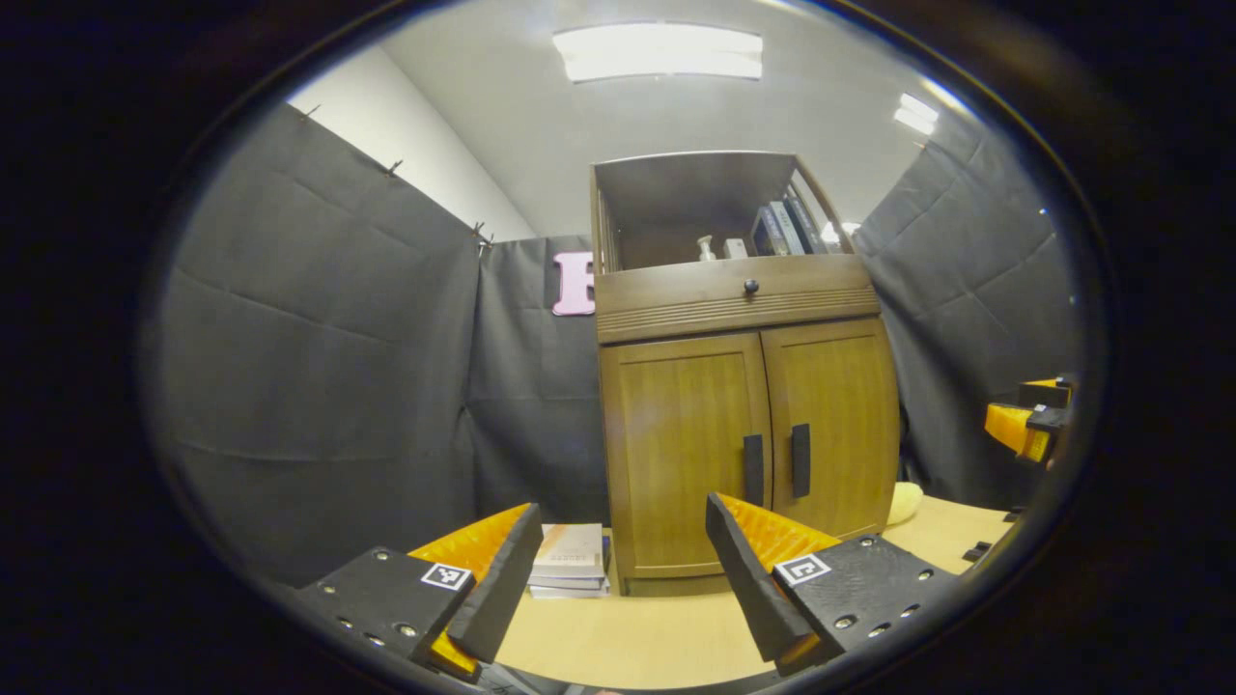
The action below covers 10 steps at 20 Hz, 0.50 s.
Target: Open the right door of the double-door shoe cabinet with the right hand, and open the left door with the left hand.
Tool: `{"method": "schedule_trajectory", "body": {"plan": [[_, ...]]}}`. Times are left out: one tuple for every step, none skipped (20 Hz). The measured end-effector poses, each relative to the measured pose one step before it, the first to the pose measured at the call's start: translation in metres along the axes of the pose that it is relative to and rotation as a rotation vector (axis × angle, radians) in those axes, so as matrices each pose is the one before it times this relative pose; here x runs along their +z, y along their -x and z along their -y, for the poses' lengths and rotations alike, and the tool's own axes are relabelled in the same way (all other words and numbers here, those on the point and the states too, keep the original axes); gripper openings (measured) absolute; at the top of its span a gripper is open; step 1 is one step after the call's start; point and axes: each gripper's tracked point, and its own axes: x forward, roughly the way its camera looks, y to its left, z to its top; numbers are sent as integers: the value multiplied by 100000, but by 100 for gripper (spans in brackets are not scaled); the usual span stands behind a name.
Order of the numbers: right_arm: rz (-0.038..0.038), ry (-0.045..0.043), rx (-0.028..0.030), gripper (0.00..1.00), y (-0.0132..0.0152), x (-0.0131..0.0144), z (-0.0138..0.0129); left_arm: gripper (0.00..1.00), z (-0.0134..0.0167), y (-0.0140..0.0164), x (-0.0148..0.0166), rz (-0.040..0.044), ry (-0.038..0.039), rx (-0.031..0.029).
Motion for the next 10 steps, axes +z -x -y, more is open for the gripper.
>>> {"method": "schedule_trajectory", "body": {"plan": [[-226,-139,396,97,-141,-71,-135,100,-23,-7,52,80,157,92],[-232,-57,139,97,-261,-143,-41,99,-76,22,-28,166,135,105],[-173,-65,329,96,-288,-29,-131,98,-67,-37,184,326,-34,298],[-66,-2,486,98,-364,-41,-177,98,-45,-33,-135,210,-69,335],[7,4,582,97,-393,63,-248,98,-60,-28,56,118,-13,314],[62,-236,628,97,-534,40,-256,100,21,23,-57,-182,47,212],[24,-298,951,97,-582,96,-366,100,2,49,-70,-187,25,225],[142,-318,766,97,-499,-13,-331,100,-86,137,-66,-13,-95,324],[5,-335,1100,98,-609,87,-372,100,-123,-58,22,44,-267,558],[243,-492,1752,97,-667,58,-622,100,-128,-14,-60,-140,-298,465]]}}
